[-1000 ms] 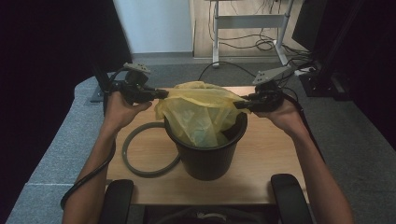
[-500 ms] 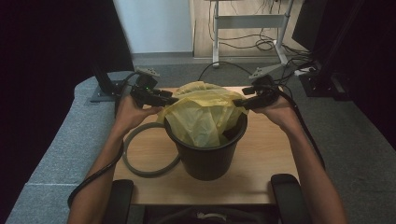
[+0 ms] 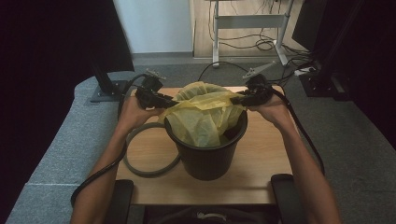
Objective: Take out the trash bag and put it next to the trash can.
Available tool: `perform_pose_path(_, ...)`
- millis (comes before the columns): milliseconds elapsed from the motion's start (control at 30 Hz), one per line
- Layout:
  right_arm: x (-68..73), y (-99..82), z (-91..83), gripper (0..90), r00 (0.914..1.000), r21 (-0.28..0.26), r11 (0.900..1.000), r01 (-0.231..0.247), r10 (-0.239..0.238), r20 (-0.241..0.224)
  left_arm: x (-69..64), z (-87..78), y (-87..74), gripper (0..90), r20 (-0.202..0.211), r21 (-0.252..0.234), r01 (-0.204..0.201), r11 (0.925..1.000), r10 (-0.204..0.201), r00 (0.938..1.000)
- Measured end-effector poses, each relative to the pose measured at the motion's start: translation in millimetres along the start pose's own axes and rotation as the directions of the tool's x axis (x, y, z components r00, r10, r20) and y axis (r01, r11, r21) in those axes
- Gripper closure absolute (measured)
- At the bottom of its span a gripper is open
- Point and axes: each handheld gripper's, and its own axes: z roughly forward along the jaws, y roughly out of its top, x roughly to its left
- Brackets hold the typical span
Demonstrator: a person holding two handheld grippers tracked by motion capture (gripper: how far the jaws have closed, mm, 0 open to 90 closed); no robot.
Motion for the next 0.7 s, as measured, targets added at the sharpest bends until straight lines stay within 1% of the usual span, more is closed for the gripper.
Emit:
perform_pose_path(67, 2.6, 3.6, -3.2, 73.8, 0.9995, -0.006, 0.9999, 0.016, -0.016, 0.028, -2.8, -4.0, 1.4, 68.1, -0.025, -0.017, -0.005, 0.9998, 0.004, 0.9997)
perform_pose_path(133, 4.3, 6.7, -7.5, 78.5, 0.9986, -0.025, 0.9993, 0.026, -0.025, 0.047, -6.4, -7.4, 2.9, 72.8, -0.051, -0.033, -0.016, 0.9993, 0.014, 0.9986)
perform_pose_path(167, 4.7, 7.7, -9.6, 80.0, 0.9984, -0.03, 0.9991, 0.031, -0.03, 0.049, -8.1, -8.5, 3.6, 74.5, -0.065, -0.033, -0.023, 0.9992, 0.021, 0.9977)
perform_pose_path(200, 5.2, 8.5, -11.5, 84.7, 0.9982, -0.035, 0.9987, 0.037, -0.035, 0.05, -9.5, -9.5, 4.1, 76.3, -0.077, -0.035, -0.032, 0.9989, 0.029, 0.9966)
perform_pose_path(267, 6.8, 10.0, -14.7, 86.2, 0.9989, -0.058, 0.9976, 0.038, -0.036, 0.031, -11.4, -12.0, 5.2, 79.6, -0.089, -0.041, -0.041, 0.9983, 0.037, 0.9953)
perform_pose_path(300, 7.8, 10.9, -16.1, 86.6, 0.9991, -0.062, 0.9973, 0.039, -0.037, 0.021, -11.9, -14.1, 5.7, 81.1, -0.087, -0.053, -0.043, 0.9977, 0.039, 0.9955)
perform_pose_path(333, 8.7, 11.9, -17.4, 86.7, 0.9991, -0.068, 0.9969, 0.04, -0.039, 0.016, -11.9, -16.8, 6.3, 88.0, -0.062, -0.069, -0.042, 0.9967, 0.038, 0.9974)
perform_pose_path(367, 9.5, 13.0, -18.7, 86.8, 0.9992, -0.073, 0.9965, 0.04, -0.04, 0.006, -12.8, -18.9, 7.5, 88.3, -0.059, -0.068, -0.044, 0.9967, 0.04, 0.9974)
perform_pose_path(400, 10.2, 14.3, -20.2, 86.8, 0.9991, -0.079, 0.996, 0.042, -0.042, 0.001, -15.0, -20.5, 8.9, 88.4, -0.076, -0.064, -0.057, 0.9964, 0.052, 0.9957)
perform_pose_path(433, 10.7, 15.7, -22.0, 86.9, 0.9991, -0.089, 0.9951, 0.042, -0.042, -0.006, -17.0, -22.6, 10.4, 88.4, -0.079, -0.069, -0.064, 0.9956, 0.059, 0.9951)
perform_pose_path(500, 11.5, 18.6, -25.7, 86.9, 0.9986, -0.125, 0.9917, 0.029, -0.035, -0.039, -20.8, -27.2, 14.3, 88.4, -0.066, -0.091, -0.075, 0.9931, 0.069, 0.9955)
perform_pose_path(533, 12.4, 20.1, -27.1, 86.9, 0.9981, -0.136, 0.9903, 0.026, -0.033, -0.051, -23.4, -29.2, 16.5, 88.4, -0.067, -0.1, -0.084, 0.9914, 0.078, 0.9947)
perform_pose_path(633, 17.5, 25.0, -28.0, 86.9, 0.996, -0.149, 0.9878, 0.045, -0.056, -0.07, -31.5, -33.5, 23.9, 88.4, -0.039, -0.128, -0.105, 0.9863, 0.101, 0.9942)
perform_pose_path(700, 21.9, 27.9, -26.8, 86.8, 0.9932, -0.165, 0.9849, 0.052, -0.069, -0.094, -37.0, -33.5, 28.0, 88.4, -0.014, -0.14, -0.119, 0.983, 0.119, 0.9928)
